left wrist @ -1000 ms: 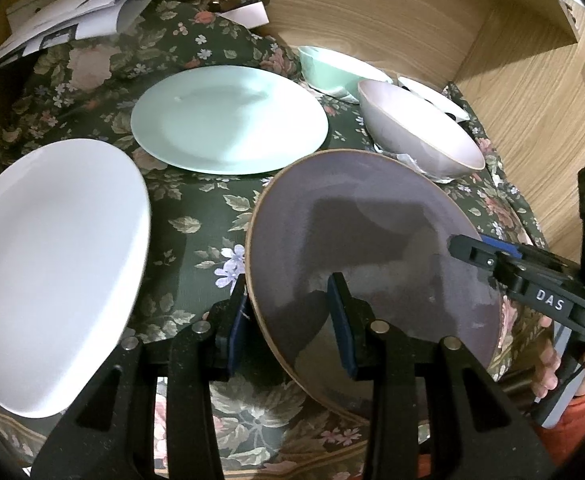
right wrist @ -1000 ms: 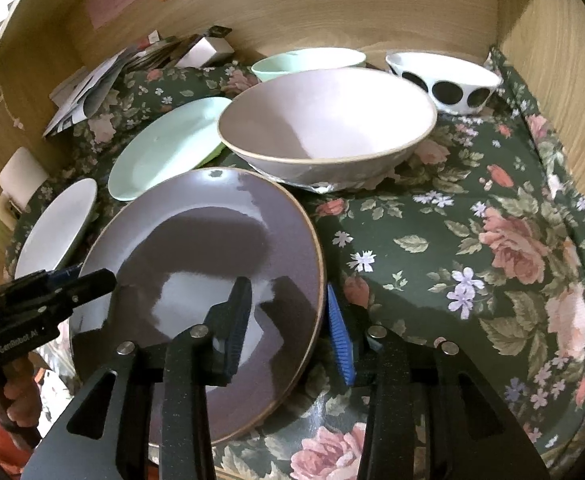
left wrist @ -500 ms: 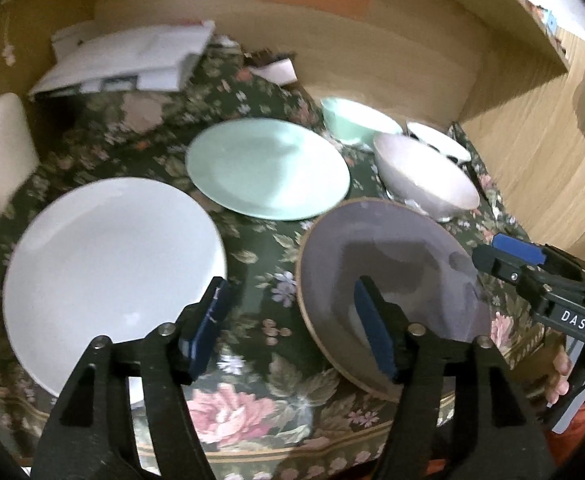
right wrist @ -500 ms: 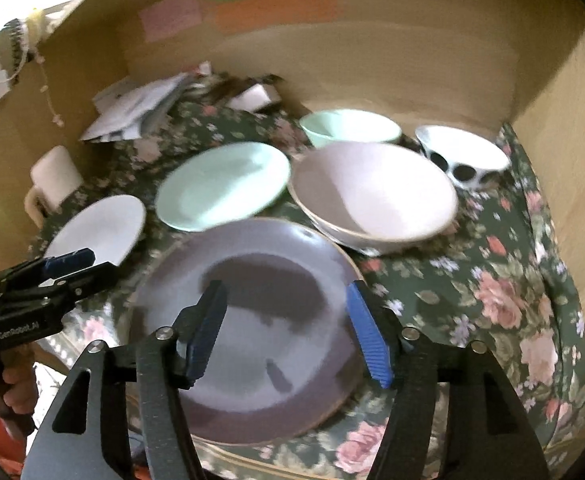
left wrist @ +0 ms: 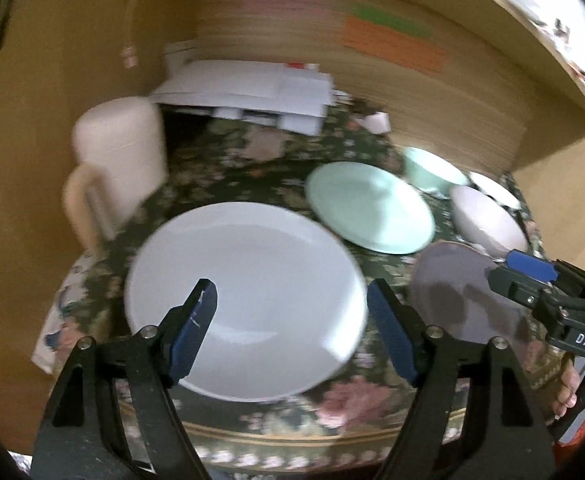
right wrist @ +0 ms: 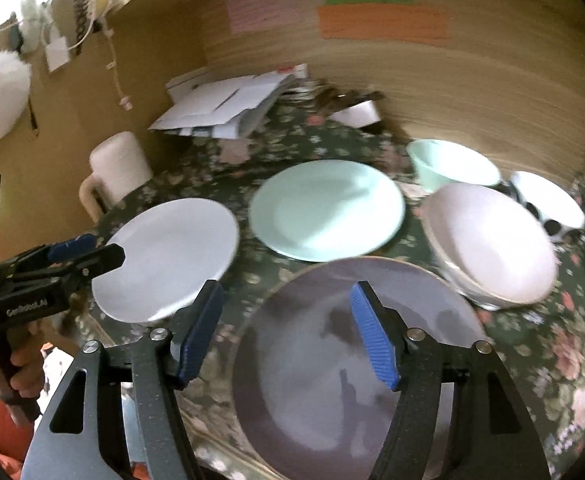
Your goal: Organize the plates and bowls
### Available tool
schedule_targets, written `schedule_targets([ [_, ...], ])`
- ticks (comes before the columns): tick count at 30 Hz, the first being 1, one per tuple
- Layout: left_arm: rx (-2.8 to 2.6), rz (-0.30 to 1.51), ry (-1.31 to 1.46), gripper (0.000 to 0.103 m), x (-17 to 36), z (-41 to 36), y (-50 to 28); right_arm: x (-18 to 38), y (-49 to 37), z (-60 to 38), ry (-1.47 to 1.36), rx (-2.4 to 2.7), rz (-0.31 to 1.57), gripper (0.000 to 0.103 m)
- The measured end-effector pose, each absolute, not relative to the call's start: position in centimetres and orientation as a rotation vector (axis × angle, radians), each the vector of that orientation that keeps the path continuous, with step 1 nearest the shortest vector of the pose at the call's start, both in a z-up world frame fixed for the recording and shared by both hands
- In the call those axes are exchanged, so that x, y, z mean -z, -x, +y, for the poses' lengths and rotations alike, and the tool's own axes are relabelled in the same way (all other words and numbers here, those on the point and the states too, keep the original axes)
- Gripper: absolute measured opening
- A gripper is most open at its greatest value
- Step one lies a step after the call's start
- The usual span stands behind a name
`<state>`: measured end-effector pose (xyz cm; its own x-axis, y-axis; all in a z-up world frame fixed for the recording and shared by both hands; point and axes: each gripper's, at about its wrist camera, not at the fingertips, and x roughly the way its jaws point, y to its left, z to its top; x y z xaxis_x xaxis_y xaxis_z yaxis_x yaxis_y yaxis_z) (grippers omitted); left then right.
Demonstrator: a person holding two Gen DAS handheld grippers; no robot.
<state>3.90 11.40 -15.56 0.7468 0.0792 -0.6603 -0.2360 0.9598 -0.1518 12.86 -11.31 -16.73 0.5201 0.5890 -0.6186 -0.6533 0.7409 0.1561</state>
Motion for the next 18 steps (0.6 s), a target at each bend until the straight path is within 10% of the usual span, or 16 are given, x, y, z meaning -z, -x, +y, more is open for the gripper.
schedule_targets([
  [18,-0.318,0.809,0.345,0.070,19.7,19.2,-3.0,19.8,-15.9,-2.8,0.111,-0.869,0.863,0.063],
])
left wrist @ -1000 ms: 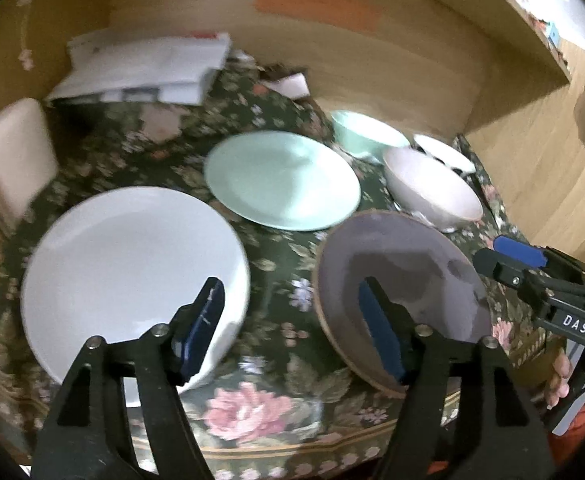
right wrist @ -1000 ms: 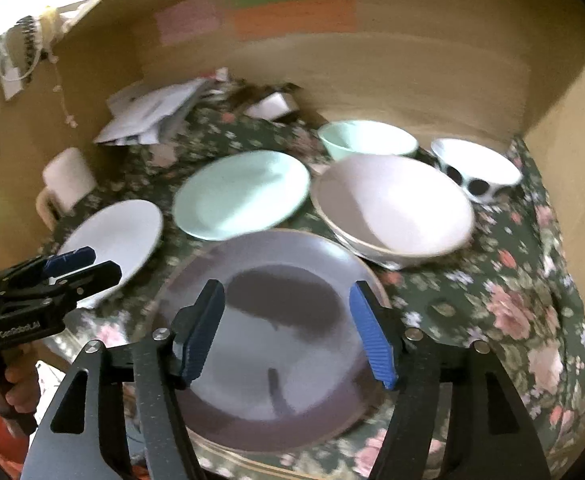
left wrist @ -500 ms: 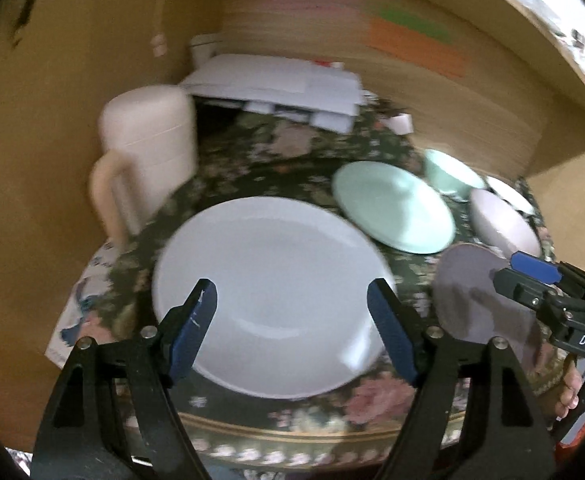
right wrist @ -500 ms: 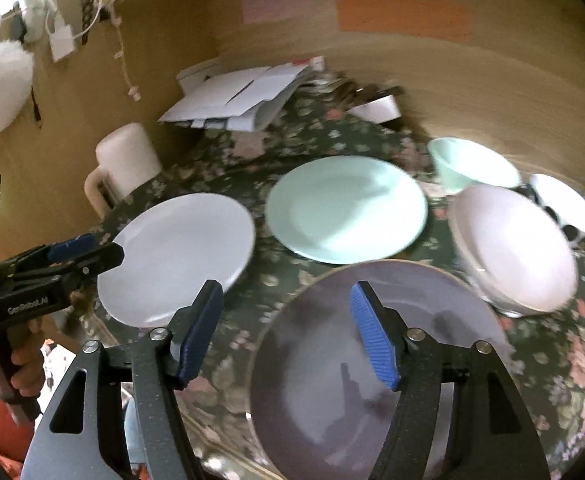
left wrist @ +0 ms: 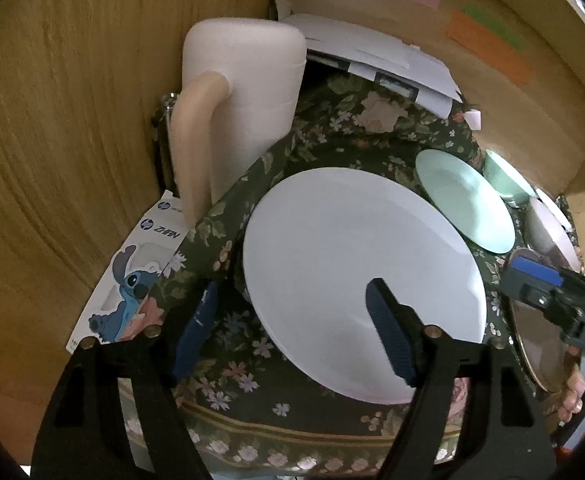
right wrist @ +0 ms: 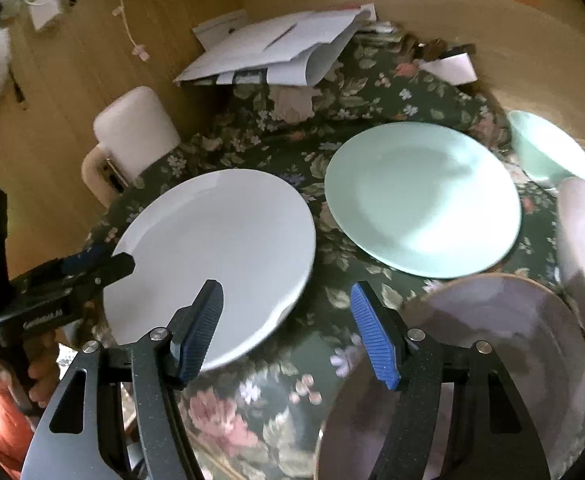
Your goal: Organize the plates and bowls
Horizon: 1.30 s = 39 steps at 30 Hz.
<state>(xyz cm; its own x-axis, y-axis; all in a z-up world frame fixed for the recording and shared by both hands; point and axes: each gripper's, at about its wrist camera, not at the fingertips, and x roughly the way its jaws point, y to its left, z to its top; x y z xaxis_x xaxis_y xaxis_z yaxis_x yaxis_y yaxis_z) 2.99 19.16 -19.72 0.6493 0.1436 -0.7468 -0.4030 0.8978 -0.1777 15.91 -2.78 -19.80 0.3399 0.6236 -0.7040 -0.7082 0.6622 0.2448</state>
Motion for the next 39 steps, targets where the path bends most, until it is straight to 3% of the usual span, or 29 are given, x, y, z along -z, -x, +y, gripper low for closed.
schedule_targets([
  [3,-0.304,0.825,0.345,0.060,20.1,19.7,-3.2,20.3,-16.5,-1.6,0.097,-0.879,0.900,0.061],
  [6,-0.289,0.848,0.370,0.050,20.6,20.5,-3.7,20.7,-16.8,-0.6,0.095,-0.882,0.925,0.052],
  [12,-0.280,0.872,0.395,0.038,21.5,21.3,-4.6,21.8,-17.8,0.8,0.057,-0.883,1.005,0.045],
  [25,-0.266,0.870,0.393,0.038,21.7,21.3,-5.0,22.4,-18.0,2.2,0.142,-0.849,0.986,0.035],
  [39,-0.243,0.830,0.370,0.038,19.8,19.9,-3.9,20.4,-16.3,-0.4,0.152,-0.852,0.915,0.034],
])
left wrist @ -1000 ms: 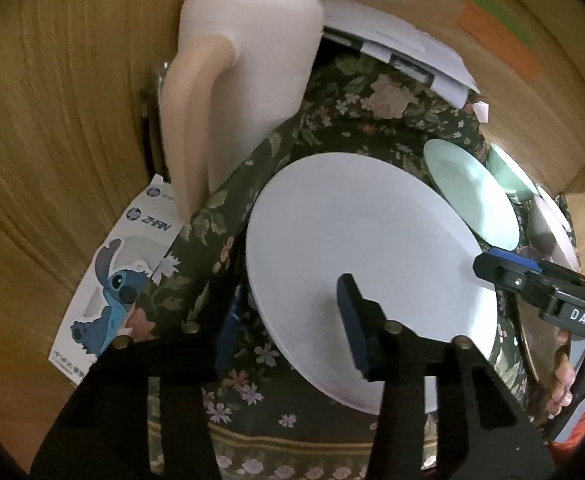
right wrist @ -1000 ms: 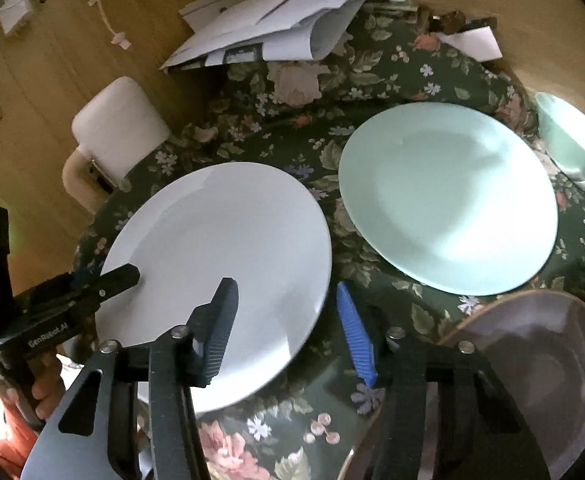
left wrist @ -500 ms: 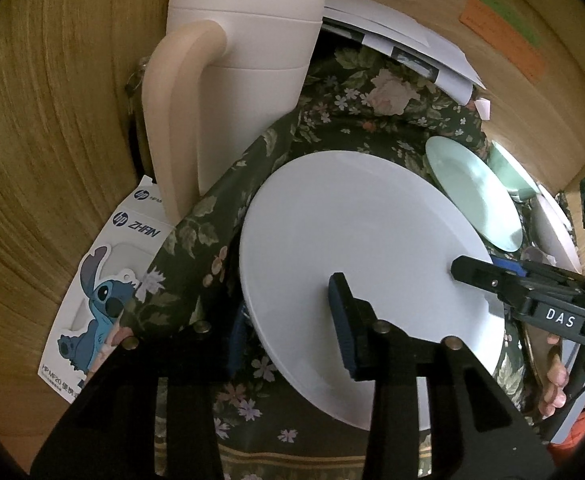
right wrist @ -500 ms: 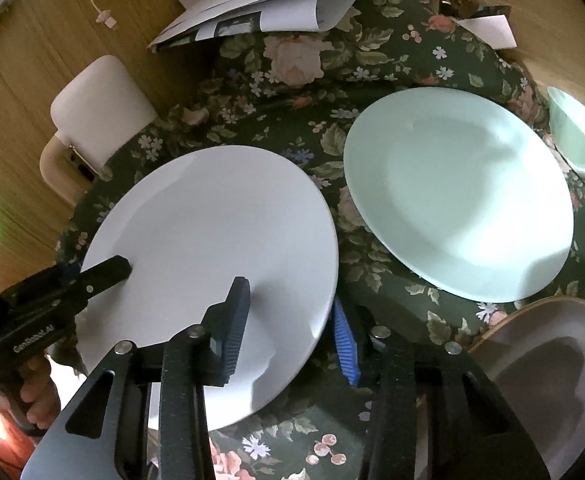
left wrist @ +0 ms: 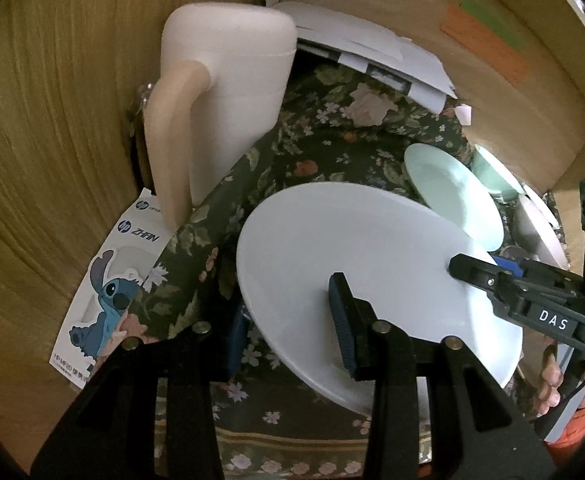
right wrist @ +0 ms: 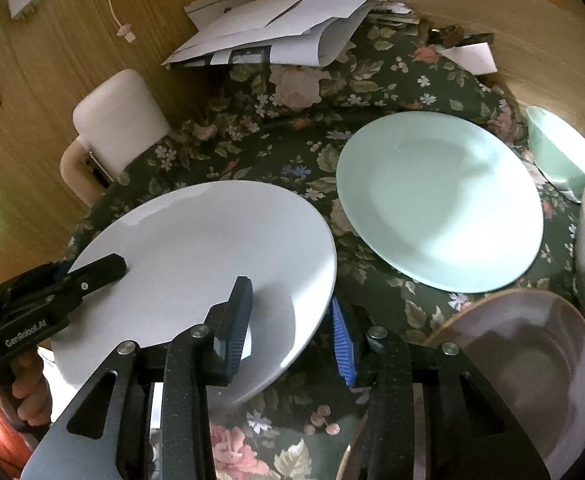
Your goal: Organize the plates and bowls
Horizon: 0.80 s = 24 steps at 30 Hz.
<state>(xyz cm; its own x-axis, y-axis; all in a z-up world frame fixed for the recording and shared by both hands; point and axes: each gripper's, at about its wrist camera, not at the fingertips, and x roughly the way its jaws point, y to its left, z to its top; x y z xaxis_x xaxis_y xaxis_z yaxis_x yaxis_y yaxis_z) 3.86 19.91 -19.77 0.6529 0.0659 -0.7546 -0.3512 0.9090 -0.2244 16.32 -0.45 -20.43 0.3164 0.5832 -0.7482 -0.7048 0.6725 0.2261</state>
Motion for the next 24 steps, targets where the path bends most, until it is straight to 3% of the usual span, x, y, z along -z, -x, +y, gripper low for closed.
schedule_targets([
  [24,-0.127,0.743,0.253,0.038,15.3,12.7,-4.3,16.9,-14.6,-8.7,0.052,-0.747,0.788,0.034],
])
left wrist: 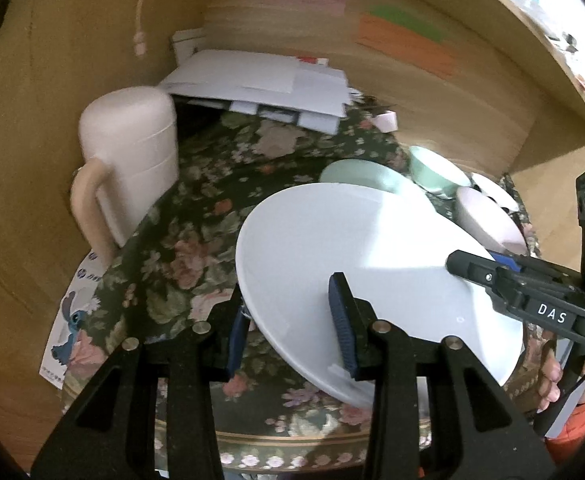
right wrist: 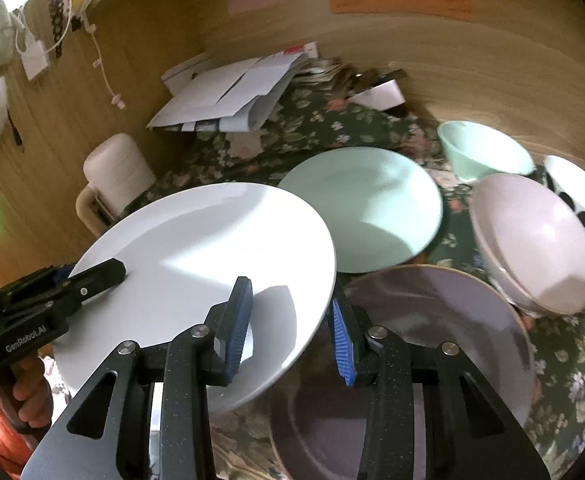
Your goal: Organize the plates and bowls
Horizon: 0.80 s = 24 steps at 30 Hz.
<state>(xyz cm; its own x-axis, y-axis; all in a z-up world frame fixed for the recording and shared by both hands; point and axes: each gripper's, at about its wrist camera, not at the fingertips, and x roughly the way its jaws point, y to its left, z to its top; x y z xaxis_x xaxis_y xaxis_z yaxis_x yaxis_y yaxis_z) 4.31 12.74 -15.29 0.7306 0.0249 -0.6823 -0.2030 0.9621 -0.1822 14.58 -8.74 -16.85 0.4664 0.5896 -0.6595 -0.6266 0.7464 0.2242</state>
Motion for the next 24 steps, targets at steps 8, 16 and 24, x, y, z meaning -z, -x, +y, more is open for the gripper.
schedule_targets([
  [8,-0.064,0.738,0.219,0.039,14.5,10.0,-5.1,16.2,-14.0,-12.0,0.026,-0.686,0.760,0.034],
  [16,0.000,0.727,0.180,0.039,14.0,7.1,-5.6,15.9,-13.6,-15.1,-0.006,-0.625,0.742,0.034],
  [24,0.067,0.751,0.177,0.039,14.6,4.8,-6.5,16.5,-13.6,-17.9,-0.033,-0.567,0.752,0.034],
])
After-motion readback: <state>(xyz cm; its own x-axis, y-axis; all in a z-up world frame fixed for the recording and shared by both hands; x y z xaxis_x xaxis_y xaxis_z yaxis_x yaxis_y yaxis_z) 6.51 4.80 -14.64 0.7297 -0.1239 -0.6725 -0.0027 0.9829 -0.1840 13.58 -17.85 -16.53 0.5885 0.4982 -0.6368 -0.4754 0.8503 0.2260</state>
